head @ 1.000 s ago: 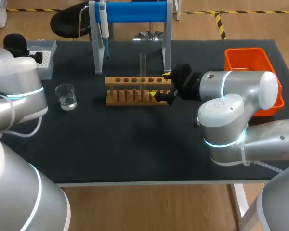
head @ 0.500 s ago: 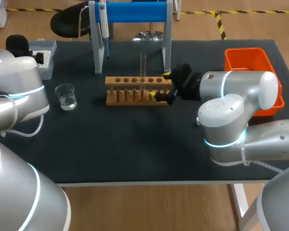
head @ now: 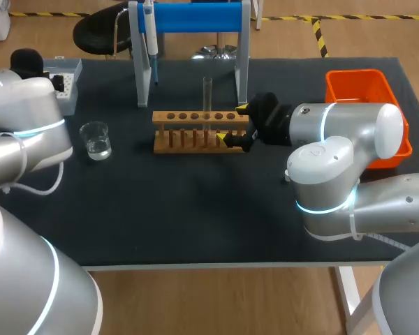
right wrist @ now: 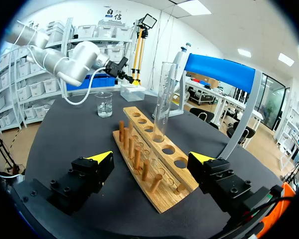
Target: Invert the test tube, pick up the pipette, mount the tip to pipette, aspirate from beaker and dispense into the tube, eject the tip, return the pipette, and cap with the stopper.
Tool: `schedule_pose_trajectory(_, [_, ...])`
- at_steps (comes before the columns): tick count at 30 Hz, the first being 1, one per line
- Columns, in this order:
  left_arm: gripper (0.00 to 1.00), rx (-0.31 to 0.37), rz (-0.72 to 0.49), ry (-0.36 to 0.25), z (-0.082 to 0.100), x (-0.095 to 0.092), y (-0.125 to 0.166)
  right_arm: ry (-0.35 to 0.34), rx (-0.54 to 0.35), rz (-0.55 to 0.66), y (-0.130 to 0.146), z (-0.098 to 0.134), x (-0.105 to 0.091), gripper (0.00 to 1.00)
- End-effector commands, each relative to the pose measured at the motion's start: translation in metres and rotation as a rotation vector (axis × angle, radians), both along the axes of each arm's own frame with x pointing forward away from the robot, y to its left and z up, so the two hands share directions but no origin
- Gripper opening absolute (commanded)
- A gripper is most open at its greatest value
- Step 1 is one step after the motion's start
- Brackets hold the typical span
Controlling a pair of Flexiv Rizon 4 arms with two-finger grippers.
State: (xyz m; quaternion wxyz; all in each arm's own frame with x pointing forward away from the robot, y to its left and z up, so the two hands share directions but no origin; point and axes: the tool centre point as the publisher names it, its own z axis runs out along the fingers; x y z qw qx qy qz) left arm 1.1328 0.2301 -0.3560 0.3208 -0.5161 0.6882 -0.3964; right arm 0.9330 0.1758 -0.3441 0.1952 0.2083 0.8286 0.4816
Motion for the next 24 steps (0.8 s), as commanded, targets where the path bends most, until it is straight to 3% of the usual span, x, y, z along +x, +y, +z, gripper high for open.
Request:
schedule_pose_trajectory(1, [0.42, 0.003, -0.008, 0.014, 0.0003, 0.0064, 0.0004, 0.001, 0.001, 0.001, -0.0002, -0.0003, 0.0000, 1.00])
schedule_pose_trajectory(24, [0.33, -0.001, -0.007, 0.026, -0.0054, 0.0106, 0.0026, 0.001, 0.001, 0.001, -0.0002, -0.0003, 0.0000, 1.00])
